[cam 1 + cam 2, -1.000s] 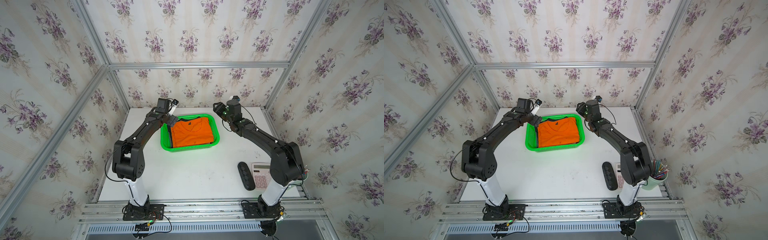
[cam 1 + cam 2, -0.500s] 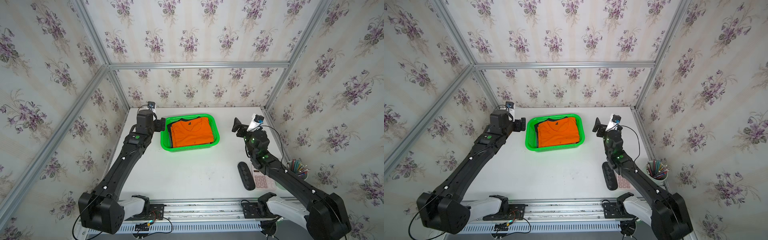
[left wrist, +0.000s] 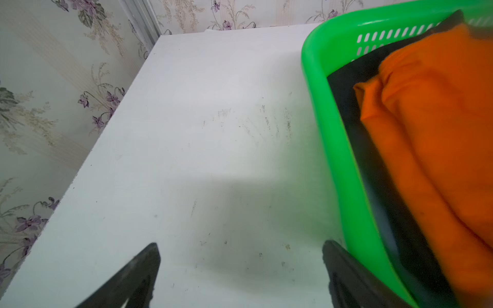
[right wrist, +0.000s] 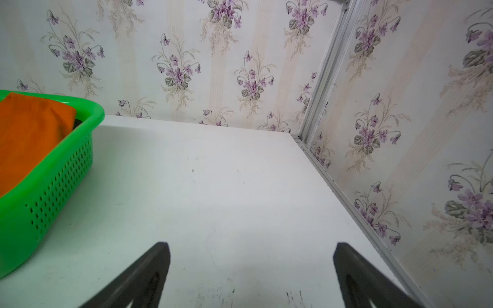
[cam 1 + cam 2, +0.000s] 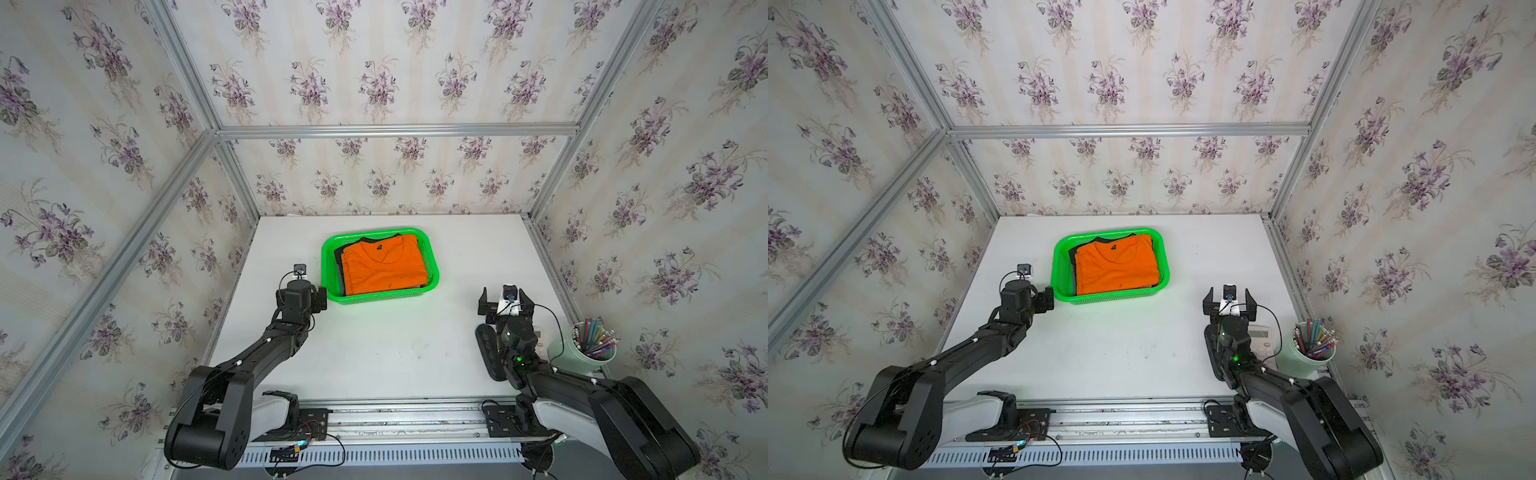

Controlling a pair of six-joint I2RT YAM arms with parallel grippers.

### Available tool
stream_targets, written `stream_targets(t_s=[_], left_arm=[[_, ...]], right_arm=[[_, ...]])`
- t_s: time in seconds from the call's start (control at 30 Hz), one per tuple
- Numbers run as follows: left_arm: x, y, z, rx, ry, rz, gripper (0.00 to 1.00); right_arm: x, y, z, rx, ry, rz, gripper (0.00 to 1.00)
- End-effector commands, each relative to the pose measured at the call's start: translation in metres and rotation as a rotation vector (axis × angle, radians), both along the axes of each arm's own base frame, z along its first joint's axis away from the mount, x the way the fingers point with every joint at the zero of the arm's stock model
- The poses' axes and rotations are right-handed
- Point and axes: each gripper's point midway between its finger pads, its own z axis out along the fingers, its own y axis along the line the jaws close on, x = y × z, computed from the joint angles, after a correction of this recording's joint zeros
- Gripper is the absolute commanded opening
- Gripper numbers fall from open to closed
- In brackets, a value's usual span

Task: Put the folded t-shirts into the basket
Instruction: Reset both arms

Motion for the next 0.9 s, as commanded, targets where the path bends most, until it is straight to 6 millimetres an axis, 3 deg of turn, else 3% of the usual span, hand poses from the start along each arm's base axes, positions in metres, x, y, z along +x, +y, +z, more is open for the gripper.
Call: stream_targets(t_s=[0.0,0.23,0.43,0.87], left_arm=[[0.022,-0.007,0.031,0.042,-0.168,-0.069,0.99],[0.041,-0.016,0.029,0.023,-0.235,-0.168,0.99],[0.047,0.001,0.01,-0.098,-0.217,-0.154,1.0],[0.048,0.003,0.005,-0.114,-0.218,-0.162,1.0]], right_arm=[[0.015,0.001,0.016,0.031,-0.072,0.0,1.0],[0.051,-0.009,0.011,0.079,-0.04,0.013,1.0],[0.077,-0.022,-0.008,0.198,0.037,0.069,1.0],[0.064,-0.021,-0.013,0.249,-0.004,0.145,1.0]])
